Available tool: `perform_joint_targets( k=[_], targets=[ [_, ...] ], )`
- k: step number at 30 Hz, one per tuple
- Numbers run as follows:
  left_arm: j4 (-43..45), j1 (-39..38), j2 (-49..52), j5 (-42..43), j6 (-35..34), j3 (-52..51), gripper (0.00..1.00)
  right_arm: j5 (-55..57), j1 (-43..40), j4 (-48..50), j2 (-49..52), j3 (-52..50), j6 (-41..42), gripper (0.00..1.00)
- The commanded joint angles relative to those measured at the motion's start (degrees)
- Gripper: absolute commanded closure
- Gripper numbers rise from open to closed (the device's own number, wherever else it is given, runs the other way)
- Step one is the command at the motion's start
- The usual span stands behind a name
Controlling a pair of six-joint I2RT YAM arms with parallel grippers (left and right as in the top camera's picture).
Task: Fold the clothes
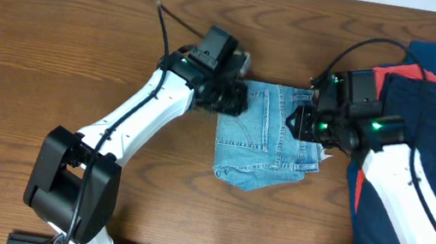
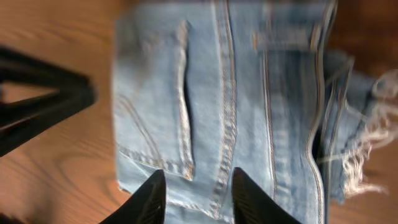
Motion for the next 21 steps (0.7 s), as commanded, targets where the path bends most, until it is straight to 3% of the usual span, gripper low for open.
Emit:
perform_joint_targets(
  k=[1,4,10,16,19,21],
  targets=[
    [3.91,-0.46,1.44,-6.56,3.15,0.39,0.89,1.86,0.07,1.46,1.73,0.02,1.57,0.73],
    [7.19,-0.42,4.70,-9.79,3.17,-0.50,0.93,4.63,0.57,1.95,5.27,-0.11,4.09,0.85],
    [12.85,-0.17,15.19,-10.23,3.17,-0.52,0.94,7.67,0.68,3.02,17.77,-0.11,6.43,0.96],
    [12.70,1.36,17.81,-10.19,3.15,-0.28,0.85,5.97,0.61,4.26,26.80,-0.11,6.49,0.91],
    [9.38,3.21,15.08,-10.12,3.15,1.53,0.83,3.96,0.57,2.73,25.14,-0.09,2.40,0.89],
    [5.75,4.61,11.28,-8.92,3.15,2.78,0.75,0.61,0.57,1.16,21.81,-0.09,-1.46,0.87]
  ],
)
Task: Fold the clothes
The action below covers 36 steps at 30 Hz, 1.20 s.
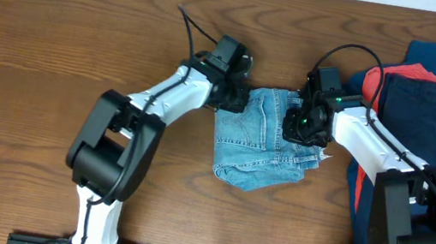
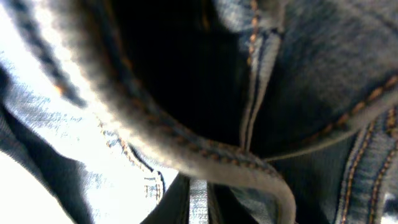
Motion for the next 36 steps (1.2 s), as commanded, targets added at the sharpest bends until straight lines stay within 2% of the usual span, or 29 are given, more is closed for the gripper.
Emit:
perform_joint_targets(
  k=[1,6,9,12,15,18,20,22,24,25,31,35,36],
  targets=[
    [-4.74,4.11,-5.62,-1.68,0.55,1.42,0.74,-5.49,0.42,-3.08,-2.84,-1.40,-7.30,0.85],
    [-14.99,5.18,-18.56,4.87,0.52,1.53,0.73,-8.15,0.42,-9.22,-14.69,-1.40,-8.81,0.80],
    [-20.98,3.50,-23.56,4.74,0.55,1.51,0.73,-4.81,0.42,-12.66,-20.04,-1.40,-4.31,0.75],
    [-24.70,0.74,-24.68,4.76,0.55,1.07,0.73,0.04,0.42,-15.37,-21.11,-1.42,-0.11,0.75],
    [-24.46,-2.60,-23.65,4.35,0.50,-1.79,0.73,2.47,0.42,-15.17,-19.82,-2.40,0.61,0.65],
    [-21.49,-5.70,-21.75,1.95,-0.22,-6.67,0.73,1.95,0.48,-11.65,-17.35,-4.96,0.66,0.72],
    [-17.94,-6.99,-19.87,1.16,-3.19,-10.51,0.75,1.73,0.46,-9.44,-15.26,-6.88,1.20,0.79],
    [-13.90,-7.96,-17.46,1.33,-7.58,-14.69,0.81,1.36,0.46,-6.73,-12.59,-9.05,2.43,0.85],
    [-12.24,-8.48,-15.02,1.33,-12.04,-18.01,0.93,0.61,0.46,-4.22,-10.27,-10.84,2.60,0.89],
    [-12.39,-8.48,-13.90,1.36,-13.42,-19.08,0.94,0.39,0.46,-3.28,-9.22,-11.54,2.89,0.91],
    [-15.45,-6.58,-10.64,1.40,-15.19,-20.92,0.92,-0.26,0.46,1.09,-2.80,-13.86,3.23,0.96],
    [-19.50,-2.80,-13.64,1.44,-14.69,-18.23,0.83,-0.44,0.46,1.05,-1.64,-13.86,3.21,0.97],
    [-21.09,-1.66,-14.91,1.60,-13.64,-17.16,0.76,-0.68,0.46,1.05,-1.66,-13.84,3.21,0.97]
  ],
)
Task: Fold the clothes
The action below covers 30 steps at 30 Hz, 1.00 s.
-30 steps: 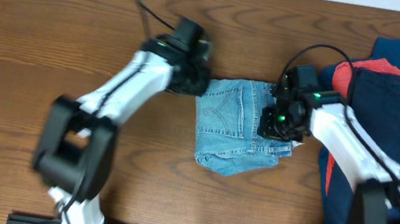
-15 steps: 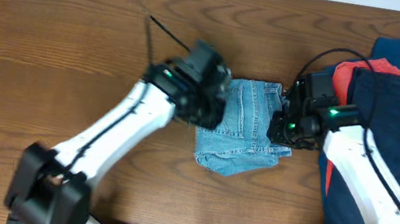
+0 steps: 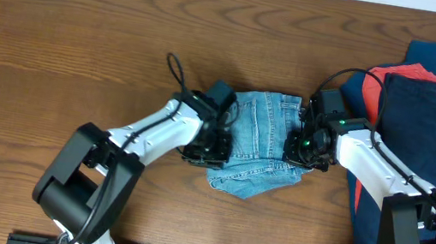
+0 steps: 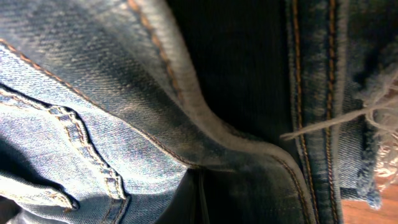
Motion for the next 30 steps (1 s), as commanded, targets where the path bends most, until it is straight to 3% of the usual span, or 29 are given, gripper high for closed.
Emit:
perform_joint_targets(
  k=[1,4,7,9,10,15,19,25,30],
  targets=[
    [-4.74,4.20,-2.86,-3.61,1.57,1.33,0.70,1.36,0.37,0.13,4.92,-3.08,0.63,0.96],
    [-6.95,6.19,-7.52,-3.34,2.56,2.12,0.60,-1.62,0.33,0.13,4.79,-3.06,-0.74,0.93],
    [-7.43,6.45,-11.23,-1.60,2.54,2.10,0.61,-5.68,0.33,-0.09,3.28,-2.99,-3.78,0.90],
    [-7.43,5.55,-12.57,0.00,2.54,2.08,0.89,-6.91,0.33,0.07,1.03,-2.97,-5.22,0.89],
    [-7.43,4.66,-12.76,1.03,2.54,2.08,0.94,-6.91,0.33,0.13,-0.31,-2.97,-5.55,0.89],
    [-3.80,-1.07,-11.56,1.18,2.03,0.37,0.94,-6.84,0.33,0.11,-8.81,-2.95,-5.84,0.88],
    [-0.52,-3.91,-9.18,0.68,-2.64,-1.27,0.94,-6.80,0.33,0.33,-16.26,-2.95,-5.81,0.87],
    [-0.04,-4.22,-2.78,1.99,-15.69,-3.02,0.94,-6.32,0.33,0.35,-23.58,-2.95,-5.79,0.84],
    [7.61,-1.70,4.46,0.00,-15.26,-3.15,0.94,-5.70,0.33,0.33,-24.24,-2.95,-5.77,0.84]
  ],
)
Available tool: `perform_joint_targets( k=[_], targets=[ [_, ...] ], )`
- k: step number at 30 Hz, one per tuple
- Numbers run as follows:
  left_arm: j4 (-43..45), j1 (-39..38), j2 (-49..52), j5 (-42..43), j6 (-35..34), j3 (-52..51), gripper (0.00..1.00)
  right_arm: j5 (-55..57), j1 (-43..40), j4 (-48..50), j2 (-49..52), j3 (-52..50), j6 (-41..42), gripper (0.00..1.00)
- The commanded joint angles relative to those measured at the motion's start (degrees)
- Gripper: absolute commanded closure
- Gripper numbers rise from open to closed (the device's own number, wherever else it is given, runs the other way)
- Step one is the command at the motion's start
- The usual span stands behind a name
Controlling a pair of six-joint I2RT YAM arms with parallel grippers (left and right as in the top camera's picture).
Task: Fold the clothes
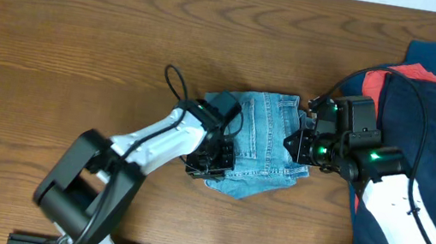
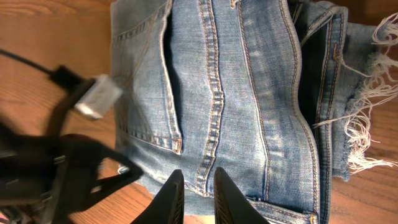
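Observation:
Light-blue denim shorts (image 1: 263,137) lie folded in a compact bundle at the middle of the table, back pocket up and frayed hems to the right (image 2: 367,130). My right gripper (image 1: 299,145) hovers at the bundle's right edge. In the right wrist view its fingertips (image 2: 196,190) stand slightly apart over the denim's near hem, nothing between them. My left gripper (image 1: 210,160) sits at the bundle's front left corner, a dark shape (image 2: 74,168) against the denim edge. Its jaws do not show.
A pile of navy and red clothes covers the table's right side, partly under the right arm. Bare brown wood (image 1: 56,46) spreads to the left and behind. The left arm's cable loops up (image 1: 174,81) beside the shorts.
My right gripper was shut on denim folds pressed against its camera; now it is raised off the bundle with its fingers apart and empty. My left gripper sits slightly nearer the front left corner.
First both grippers flanked the folded shorts, the right one open over them. Then both were at the far edge, the right one shut on denim. Then they were at mid-bundle, still gripping. Now the shorts lie slightly nearer the front and the right gripper has let go.

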Motion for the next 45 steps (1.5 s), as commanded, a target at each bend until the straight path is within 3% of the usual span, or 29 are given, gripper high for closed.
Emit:
perform_joint_targets(
  k=[1,6,10,16,20,23,27,28,33,37,42,45],
  targets=[
    [5.33,3.63,5.05,-2.97,-2.75,-0.50,0.94,0.35,0.31,-0.04,-0.28,-0.09,-0.83,0.85],
    [17.49,14.29,8.31,-4.70,-2.73,-0.09,0.94,0.68,0.31,-0.04,-0.28,-0.09,-0.83,0.84],
    [25.29,22.86,8.20,7.56,-0.61,4.59,0.94,6.23,0.31,0.46,0.42,-0.13,-0.85,0.75],
    [22.97,25.79,6.29,21.84,6.36,10.64,0.93,6.45,0.42,6.08,5.81,-0.13,-0.87,0.75],
    [15.21,22.75,3.98,21.62,14.05,10.62,0.78,0.09,0.42,14.93,11.04,-0.13,-0.87,0.73],
    [9.42,19.98,3.72,18.01,16.85,10.62,0.47,-1.75,0.42,22.01,15.80,-0.13,-0.70,0.66],
    [4.37,17.53,3.74,15.45,16.83,9.94,0.37,-1.01,-1.01,26.97,24.28,0.22,4.46,0.66],
    [3.30,17.05,3.76,15.04,16.65,9.60,0.25,-1.49,-1.53,27.17,26.75,0.57,4.96,0.68],
    [3.45,15.39,3.87,4.94,6.05,7.23,0.00,-5.07,-3.10,26.91,34.47,1.33,4.92,0.79],
    [12.94,15.08,4.02,1.73,-2.08,4.00,0.02,-5.05,-3.02,26.34,35.06,1.38,4.74,0.79],
    [25.14,14.86,6.34,1.79,-6.51,1.31,0.02,-5.03,-3.02,25.33,34.97,1.42,4.68,0.79],
    [30.77,14.69,9.18,6.29,-8.98,1.33,0.02,-5.05,-3.02,24.96,34.97,1.42,4.26,0.78]
  ],
)
